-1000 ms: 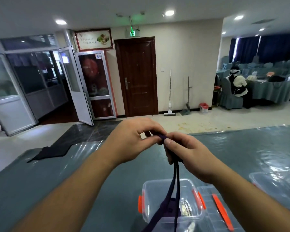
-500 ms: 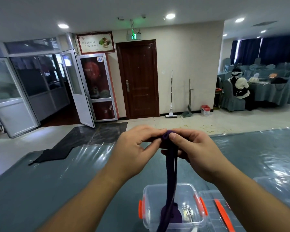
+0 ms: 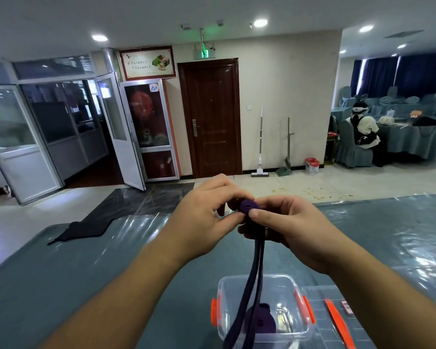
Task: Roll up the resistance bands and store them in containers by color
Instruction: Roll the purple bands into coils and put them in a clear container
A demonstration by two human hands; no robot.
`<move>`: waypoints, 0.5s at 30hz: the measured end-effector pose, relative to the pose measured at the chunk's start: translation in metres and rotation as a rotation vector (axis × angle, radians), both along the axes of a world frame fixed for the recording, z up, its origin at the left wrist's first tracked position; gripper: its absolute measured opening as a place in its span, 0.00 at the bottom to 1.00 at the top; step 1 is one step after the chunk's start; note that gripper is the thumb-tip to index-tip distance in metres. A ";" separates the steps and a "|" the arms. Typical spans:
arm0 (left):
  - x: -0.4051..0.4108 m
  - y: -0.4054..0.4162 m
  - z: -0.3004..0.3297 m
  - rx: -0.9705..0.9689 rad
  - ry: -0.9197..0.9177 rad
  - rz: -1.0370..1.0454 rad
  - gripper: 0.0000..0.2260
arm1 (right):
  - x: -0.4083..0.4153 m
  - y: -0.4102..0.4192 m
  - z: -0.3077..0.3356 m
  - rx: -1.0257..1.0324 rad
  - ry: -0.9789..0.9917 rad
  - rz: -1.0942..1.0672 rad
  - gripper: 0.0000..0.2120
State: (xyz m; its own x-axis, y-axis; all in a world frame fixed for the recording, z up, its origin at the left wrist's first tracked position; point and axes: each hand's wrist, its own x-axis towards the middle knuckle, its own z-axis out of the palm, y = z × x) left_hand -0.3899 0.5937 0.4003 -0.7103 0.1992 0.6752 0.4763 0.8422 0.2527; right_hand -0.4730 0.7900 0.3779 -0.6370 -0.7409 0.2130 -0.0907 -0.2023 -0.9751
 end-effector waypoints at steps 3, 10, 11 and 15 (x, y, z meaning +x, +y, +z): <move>0.002 0.004 -0.002 0.066 0.068 0.029 0.09 | 0.003 -0.001 0.000 -0.009 0.022 -0.060 0.15; 0.004 0.006 -0.002 0.280 -0.150 0.038 0.13 | 0.006 0.000 0.009 0.094 0.227 -0.139 0.07; 0.006 0.004 0.000 0.337 -0.234 0.003 0.14 | 0.006 0.001 0.010 0.122 0.258 -0.159 0.08; 0.007 0.000 0.005 0.431 -0.396 -0.009 0.10 | 0.008 0.006 0.015 0.335 0.496 -0.217 0.05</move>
